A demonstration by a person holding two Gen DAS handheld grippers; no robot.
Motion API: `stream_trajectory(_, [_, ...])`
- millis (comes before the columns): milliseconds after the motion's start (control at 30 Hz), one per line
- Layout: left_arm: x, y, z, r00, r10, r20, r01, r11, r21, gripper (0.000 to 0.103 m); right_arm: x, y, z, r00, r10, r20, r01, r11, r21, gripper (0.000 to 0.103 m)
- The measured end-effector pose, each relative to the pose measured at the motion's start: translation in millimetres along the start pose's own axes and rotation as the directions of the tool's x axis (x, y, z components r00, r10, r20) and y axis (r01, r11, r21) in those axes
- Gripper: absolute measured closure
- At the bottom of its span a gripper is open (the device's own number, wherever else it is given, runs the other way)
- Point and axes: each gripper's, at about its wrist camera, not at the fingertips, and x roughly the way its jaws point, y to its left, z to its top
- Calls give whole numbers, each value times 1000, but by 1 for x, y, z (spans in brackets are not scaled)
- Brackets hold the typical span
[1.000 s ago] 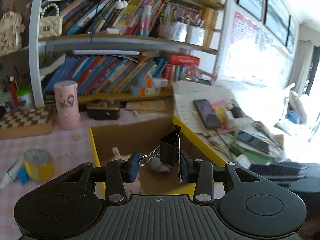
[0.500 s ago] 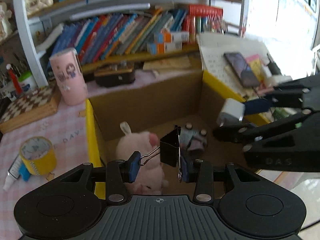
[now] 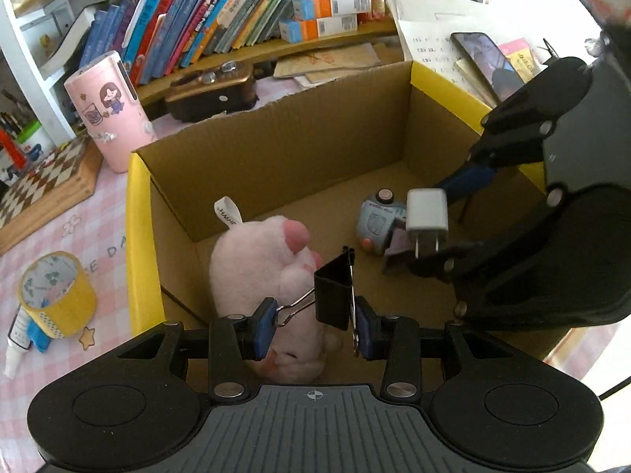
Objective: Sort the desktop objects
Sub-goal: 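Lower the clip and plug into the yellow box and open both tools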
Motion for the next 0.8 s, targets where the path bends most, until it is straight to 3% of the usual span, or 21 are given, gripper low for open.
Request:
stream_trajectory(133, [1, -2, 0, 1000, 8, 1, -8, 1000, 3, 63, 9, 6, -1, 999, 16, -28, -17, 998, -59, 62])
stream_trajectory(300, [-1, -3, -1, 999, 26, 20, -26, 1000, -9, 62, 12, 4, -1, 998, 42, -38, -44, 998, -40, 62])
stream_trajectory(433, [-15, -1, -2, 998, 18, 63, -15, 999, -37, 56, 0, 5, -4, 1000, -18, 26, 19, 999, -39, 57])
stream_trajectory(533, [-35, 1, -5, 992, 36, 122, -27, 997, -76, 40, -17, -1, -9, 997, -21, 76, 18, 999, 31, 58])
stream_trajectory(600, [-51, 3, -9, 984, 40, 175, -23, 995, -96, 38, -33, -4, -13, 991, -36, 130, 25, 996, 86, 58])
stream_trajectory(800, [-95, 2, -24, 947, 105, 303, -64, 988, -142, 29, -84, -1, -30, 942, -151, 299, 70, 961, 266, 58])
